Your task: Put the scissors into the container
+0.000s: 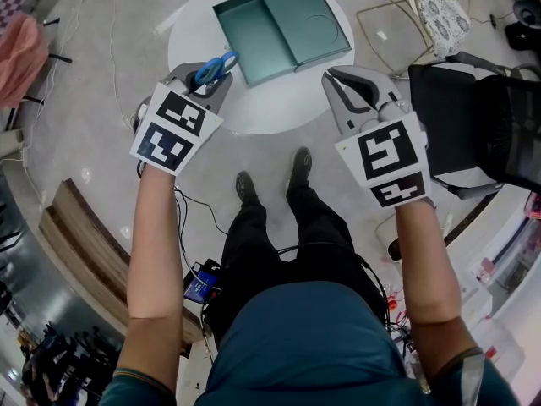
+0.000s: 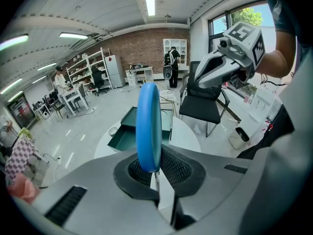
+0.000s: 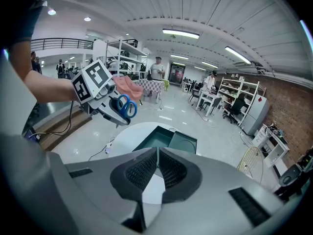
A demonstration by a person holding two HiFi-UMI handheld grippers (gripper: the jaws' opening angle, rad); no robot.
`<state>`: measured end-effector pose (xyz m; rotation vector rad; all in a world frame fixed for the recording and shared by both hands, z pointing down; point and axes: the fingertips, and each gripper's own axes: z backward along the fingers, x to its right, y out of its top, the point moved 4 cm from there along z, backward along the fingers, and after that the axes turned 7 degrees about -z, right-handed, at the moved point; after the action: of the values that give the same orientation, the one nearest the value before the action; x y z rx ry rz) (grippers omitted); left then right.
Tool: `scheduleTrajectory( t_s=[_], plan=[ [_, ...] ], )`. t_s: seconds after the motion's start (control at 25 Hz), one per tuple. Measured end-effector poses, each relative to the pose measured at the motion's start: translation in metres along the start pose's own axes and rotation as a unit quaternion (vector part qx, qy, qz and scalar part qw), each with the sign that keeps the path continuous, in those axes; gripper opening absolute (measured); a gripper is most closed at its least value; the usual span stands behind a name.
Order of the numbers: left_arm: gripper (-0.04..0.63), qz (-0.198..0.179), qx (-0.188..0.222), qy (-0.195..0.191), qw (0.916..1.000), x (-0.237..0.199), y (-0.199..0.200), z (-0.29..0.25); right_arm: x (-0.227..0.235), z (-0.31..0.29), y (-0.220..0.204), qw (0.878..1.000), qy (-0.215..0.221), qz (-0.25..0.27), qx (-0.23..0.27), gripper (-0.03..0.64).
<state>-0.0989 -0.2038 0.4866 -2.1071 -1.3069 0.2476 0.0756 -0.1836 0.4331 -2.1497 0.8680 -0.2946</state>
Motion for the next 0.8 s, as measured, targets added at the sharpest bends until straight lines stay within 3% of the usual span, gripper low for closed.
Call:
scheduleTrajectory(
  t_s=[0.8],
  plan=[
    [0.028,0.016,-0.011,-0.015,0.9997,-0.009,-0.014,-0.039,0.003,-0.028,-0.015,1.0,0.005,-0.009,-0.012,0.04]
  ],
)
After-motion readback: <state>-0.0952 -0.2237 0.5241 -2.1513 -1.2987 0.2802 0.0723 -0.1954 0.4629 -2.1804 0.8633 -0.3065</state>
